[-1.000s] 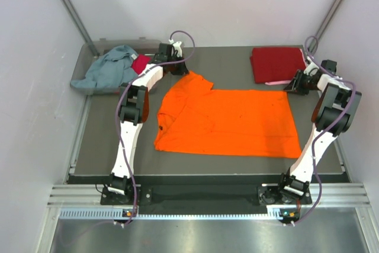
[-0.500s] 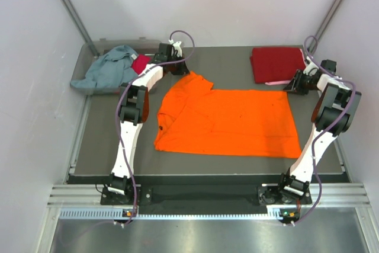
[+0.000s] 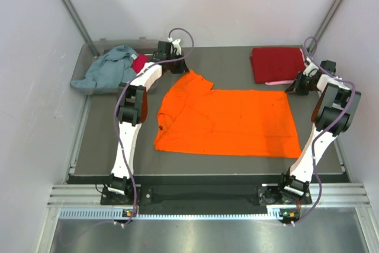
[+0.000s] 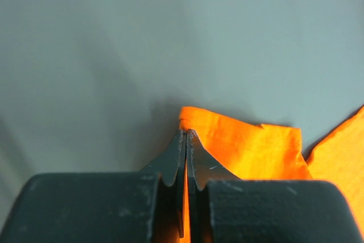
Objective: Fold and stack the t-shirts
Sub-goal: Fold the tshirt
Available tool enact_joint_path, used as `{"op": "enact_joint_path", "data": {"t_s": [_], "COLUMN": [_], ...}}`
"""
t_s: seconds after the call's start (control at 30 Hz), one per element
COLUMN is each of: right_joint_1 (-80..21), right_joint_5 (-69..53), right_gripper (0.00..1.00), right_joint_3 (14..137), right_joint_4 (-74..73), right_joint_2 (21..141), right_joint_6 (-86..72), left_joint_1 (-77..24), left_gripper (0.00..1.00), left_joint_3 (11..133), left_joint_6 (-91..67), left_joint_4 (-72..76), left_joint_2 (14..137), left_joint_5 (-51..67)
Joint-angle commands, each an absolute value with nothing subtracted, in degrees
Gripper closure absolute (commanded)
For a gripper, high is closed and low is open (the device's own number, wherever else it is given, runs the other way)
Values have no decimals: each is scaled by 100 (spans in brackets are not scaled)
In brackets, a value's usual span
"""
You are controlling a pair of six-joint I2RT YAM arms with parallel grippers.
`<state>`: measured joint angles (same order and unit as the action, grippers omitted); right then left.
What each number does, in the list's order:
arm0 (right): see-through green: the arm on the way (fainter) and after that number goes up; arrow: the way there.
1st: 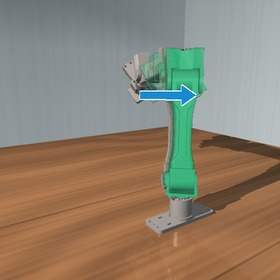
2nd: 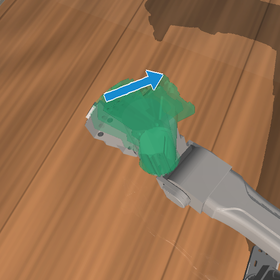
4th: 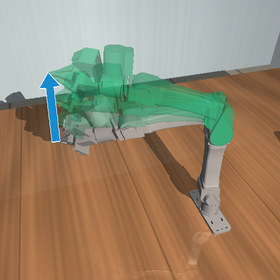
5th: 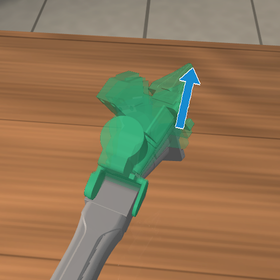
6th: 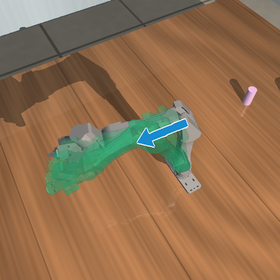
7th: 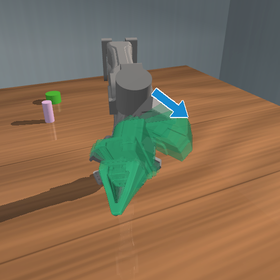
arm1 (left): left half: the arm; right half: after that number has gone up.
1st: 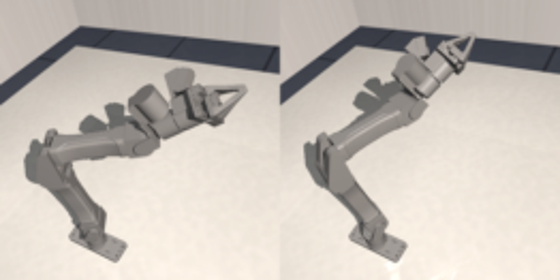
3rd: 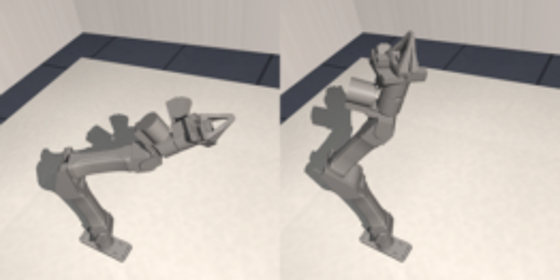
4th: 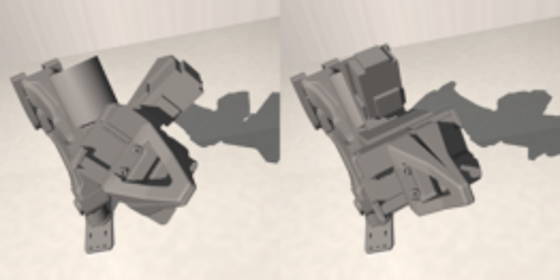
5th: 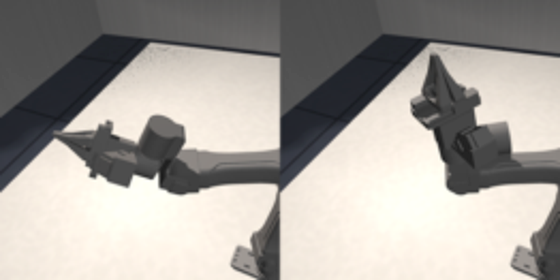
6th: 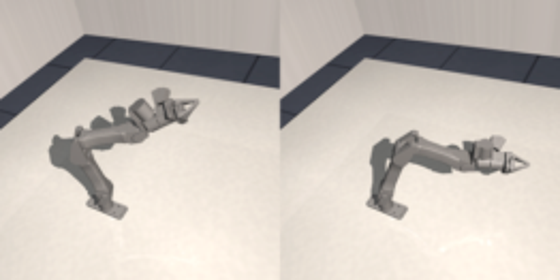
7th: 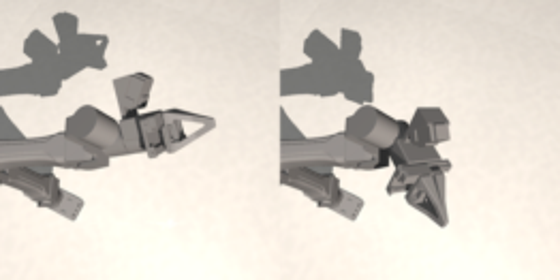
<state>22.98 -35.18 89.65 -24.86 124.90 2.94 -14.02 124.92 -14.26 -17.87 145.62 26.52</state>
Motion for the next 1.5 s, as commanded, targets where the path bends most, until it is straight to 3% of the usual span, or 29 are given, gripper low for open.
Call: {"op": "enact_joint_path", "data": {"t_s": [0.0, 0.3, 1.0, 1.47], "right_joint_1": [2232, 2224, 2057, 2057], "right_joint_5": [-3480, -3630, -2611, -2206], "right_gripper": [100, 100, 100, 100], "right_joint_3": [8842, 7849, 5995, 5502], "right_joint_4": [-2189, -976, 1141, 1450], "right_joint_2": [12270, 11523, 10266, 9817], "right_joint_6": [229, -527, -1283, -1433], "left_joint_1": [-1380, -1389, -1397, -1415], "left_gripper": [100, 100, 100, 100], "left_joint_3": [12341, 10821, 9266, 8456], "left_joint_6": [-1363, -1450, -1529, -1687], "left_joint_4": [-1854, -1433, -1899, -1837], "left_joint_2": [13748, 12605, 11128, 10074], "left_joint_5": [2470, 2636, 2628, 2513]}}
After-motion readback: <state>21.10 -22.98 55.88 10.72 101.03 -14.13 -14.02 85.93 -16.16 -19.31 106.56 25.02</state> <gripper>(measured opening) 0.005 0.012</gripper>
